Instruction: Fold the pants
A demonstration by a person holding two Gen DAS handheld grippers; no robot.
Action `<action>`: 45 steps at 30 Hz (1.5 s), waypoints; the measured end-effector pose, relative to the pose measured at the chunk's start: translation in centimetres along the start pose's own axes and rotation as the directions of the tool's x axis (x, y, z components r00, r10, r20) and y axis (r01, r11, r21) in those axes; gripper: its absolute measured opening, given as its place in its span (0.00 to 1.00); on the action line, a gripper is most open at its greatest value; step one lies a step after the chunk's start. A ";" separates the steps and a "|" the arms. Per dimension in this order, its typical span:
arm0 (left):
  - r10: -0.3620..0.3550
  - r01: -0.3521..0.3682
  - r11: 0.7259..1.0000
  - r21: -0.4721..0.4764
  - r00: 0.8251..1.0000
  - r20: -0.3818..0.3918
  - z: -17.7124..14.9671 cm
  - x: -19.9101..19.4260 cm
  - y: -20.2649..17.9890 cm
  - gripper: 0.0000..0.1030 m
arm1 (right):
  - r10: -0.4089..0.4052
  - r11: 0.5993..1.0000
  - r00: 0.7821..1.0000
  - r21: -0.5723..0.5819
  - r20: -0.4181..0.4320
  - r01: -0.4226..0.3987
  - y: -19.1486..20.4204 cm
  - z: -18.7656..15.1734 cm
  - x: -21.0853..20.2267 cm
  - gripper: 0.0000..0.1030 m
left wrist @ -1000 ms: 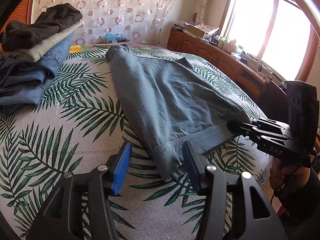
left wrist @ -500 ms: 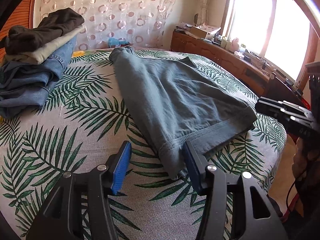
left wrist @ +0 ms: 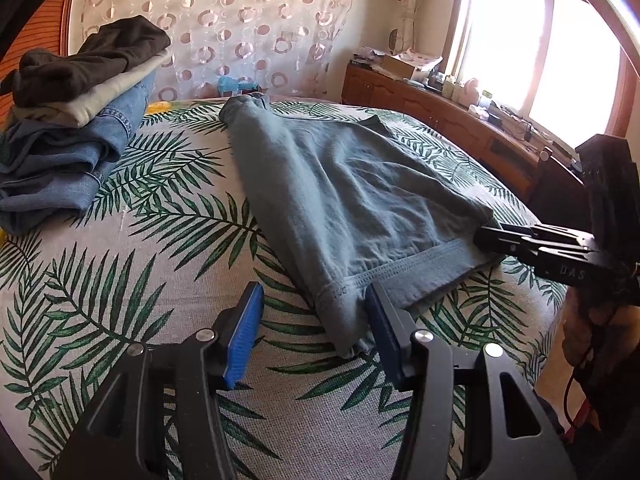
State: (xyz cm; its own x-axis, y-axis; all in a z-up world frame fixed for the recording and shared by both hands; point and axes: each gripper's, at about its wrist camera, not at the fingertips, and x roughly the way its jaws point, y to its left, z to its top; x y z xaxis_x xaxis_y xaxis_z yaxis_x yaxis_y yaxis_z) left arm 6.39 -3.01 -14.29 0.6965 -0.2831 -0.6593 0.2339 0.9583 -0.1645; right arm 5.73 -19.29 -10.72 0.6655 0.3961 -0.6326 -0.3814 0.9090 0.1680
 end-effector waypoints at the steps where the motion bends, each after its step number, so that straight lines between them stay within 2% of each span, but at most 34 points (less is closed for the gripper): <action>1: -0.012 0.012 1.000 -0.005 1.000 -0.001 0.0 0.0 0.0 0.52 | 0.004 1.000 1.000 0.001 -0.005 -0.004 0.0 0.0 0.0 0.34; 3: -0.034 0.034 0.999 -0.012 0.999 -0.005 0.1 0.1 0.0 0.42 | 0.001 1.000 1.000 -0.011 -0.008 -0.001 0.1 0.1 0.0 0.34; 6: -0.045 0.045 0.999 0.000 0.999 -0.012 0.2 0.3 -0.4 0.32 | 0.005 1.000 1.000 -0.021 -0.009 -0.005 0.3 0.1 0.3 0.33; 8: -0.062 0.062 0.998 -0.001 0.998 -0.016 0.2 0.4 -0.6 0.26 | 0.021 0.999 1.000 -0.024 -0.009 -0.021 0.4 0.1 0.4 0.26; 12: -0.073 0.073 0.997 0.019 0.997 -0.013 0.3 0.2 -0.7 0.17 | 0.039 0.998 0.999 -0.040 -0.010 -0.040 0.8 0.0 0.4 0.18; 22: -0.139 0.138 0.990 0.025 0.988 0.061 1.5 -3.4 -1.1 0.14 | 0.085 0.995 0.996 -0.063 0.027 -0.084 1.2 0.5 -1.9 0.16; 35: -0.170 0.160 0.985 0.071 0.969 0.180 3.8 -8.7 -2.1 0.14 | 0.133 0.989 0.982 -0.087 0.135 -0.122 0.8 1.4 -7.4 0.16; 45: -0.189 0.167 0.980 0.107 0.953 0.235 4.6 -11.4 -2.9 0.14 | 0.145 0.986 0.969 -0.112 0.199 -0.125 0.8 1.6 -9.9 0.16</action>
State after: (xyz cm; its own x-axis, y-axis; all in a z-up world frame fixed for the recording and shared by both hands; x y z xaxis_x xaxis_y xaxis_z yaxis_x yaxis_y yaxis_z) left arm 0.90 -2.71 -2.90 0.7796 -0.4601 -0.4249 0.4185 0.8875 -0.1930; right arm -0.10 -22.28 -3.15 0.7171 0.5419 -0.4382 -0.5313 0.8321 0.1596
